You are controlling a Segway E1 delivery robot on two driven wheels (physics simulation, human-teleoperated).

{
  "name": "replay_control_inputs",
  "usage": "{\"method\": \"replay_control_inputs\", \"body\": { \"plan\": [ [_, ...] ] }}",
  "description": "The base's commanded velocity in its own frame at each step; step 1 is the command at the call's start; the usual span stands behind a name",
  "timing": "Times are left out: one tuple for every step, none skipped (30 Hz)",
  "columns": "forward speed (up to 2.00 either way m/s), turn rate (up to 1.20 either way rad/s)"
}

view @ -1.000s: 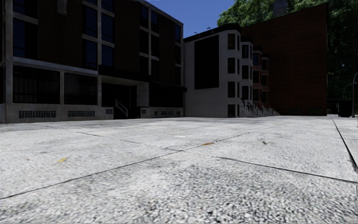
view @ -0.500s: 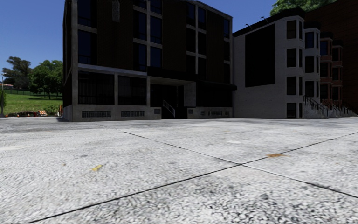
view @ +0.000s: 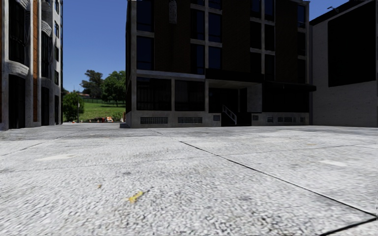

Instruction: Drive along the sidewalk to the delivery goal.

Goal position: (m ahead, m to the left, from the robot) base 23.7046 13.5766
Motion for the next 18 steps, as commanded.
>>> {"method": "replay_control_inputs", "body": {
  "plan": [
    [2.00,0.63],
    [2.00,0.63],
    [2.00,0.63],
    [2.00,0.63],
    [2.00,0.63],
    [2.00,0.63],
    [2.00,0.63],
    [2.00,0.63],
    [2.00,0.63],
    [2.00,0.63],
    [2.00,0.63],
    [2.00,0.63],
    [2.00,0.63],
    [2.00,0.63],
    [2.00,0.63],
    [2.00,0.63],
    [2.00,0.63],
    [2.00,0.63]
  ]
}}
